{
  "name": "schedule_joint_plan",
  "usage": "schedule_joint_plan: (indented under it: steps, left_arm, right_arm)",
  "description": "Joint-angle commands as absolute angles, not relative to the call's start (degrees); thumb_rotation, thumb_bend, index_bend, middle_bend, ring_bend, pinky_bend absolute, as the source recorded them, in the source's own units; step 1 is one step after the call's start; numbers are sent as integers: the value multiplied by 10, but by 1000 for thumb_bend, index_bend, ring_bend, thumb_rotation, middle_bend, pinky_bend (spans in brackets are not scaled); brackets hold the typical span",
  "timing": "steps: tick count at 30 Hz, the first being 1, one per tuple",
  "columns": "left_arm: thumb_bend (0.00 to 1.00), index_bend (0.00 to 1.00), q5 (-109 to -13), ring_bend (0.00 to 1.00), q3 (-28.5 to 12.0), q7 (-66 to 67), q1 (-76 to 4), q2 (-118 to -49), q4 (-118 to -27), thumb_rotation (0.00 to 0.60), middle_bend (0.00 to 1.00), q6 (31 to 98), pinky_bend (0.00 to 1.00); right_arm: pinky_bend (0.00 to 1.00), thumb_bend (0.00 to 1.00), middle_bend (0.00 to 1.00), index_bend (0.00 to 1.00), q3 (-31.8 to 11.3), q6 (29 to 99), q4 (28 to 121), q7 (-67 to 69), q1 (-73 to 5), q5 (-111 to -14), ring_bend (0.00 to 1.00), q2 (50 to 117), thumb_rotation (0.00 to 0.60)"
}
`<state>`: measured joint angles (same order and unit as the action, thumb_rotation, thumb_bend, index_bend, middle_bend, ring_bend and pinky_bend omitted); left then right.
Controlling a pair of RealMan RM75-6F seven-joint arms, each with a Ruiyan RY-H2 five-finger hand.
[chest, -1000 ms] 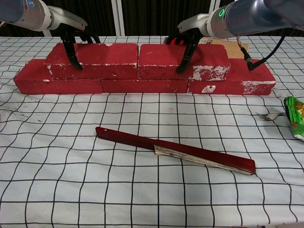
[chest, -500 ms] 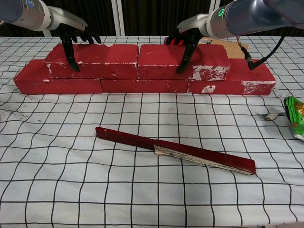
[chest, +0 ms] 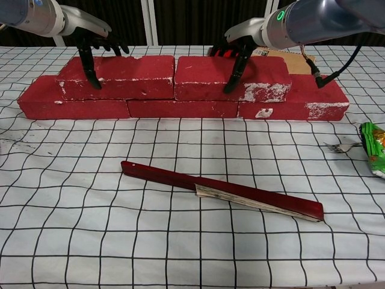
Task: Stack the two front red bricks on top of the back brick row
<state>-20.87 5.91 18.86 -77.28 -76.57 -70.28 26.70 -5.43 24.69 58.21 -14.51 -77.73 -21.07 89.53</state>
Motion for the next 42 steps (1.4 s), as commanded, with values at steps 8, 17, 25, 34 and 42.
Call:
schedule_joint_plan:
  steps: [8,17,25,34,42]
  left_arm:
    - [0,50,-209,0,61,186,-776,-759,-714,600,69,274,17]
    - [0,50,-208,0,63,185,-776,-758,-714,600,67,278,0]
    - [0,50,-210,0,63,183,-776,-758,-715,600,63,280,0]
    - [0,50,-209,0,65,184,-776,-755,-719,600,63,282,0]
    - [0,50,-207,0,66,184,-778,-755,-719,600,63,282,0]
  right_arm:
    - [124,156,6,46,-49,243,584,-142,-780,-208,51,892,600]
    - [93,133,0,25,-44,236,584,-137,-782,-207,22,886,600]
    - [86,133,0,25,-51,244,591,-126,-779,-220,17,883,600]
    - [86,133,0,22,-53,242,596,-118,-776,-234,4,878,600]
    - [86,132,0,18,-54,231,594,-111,-776,-242,4,879,600]
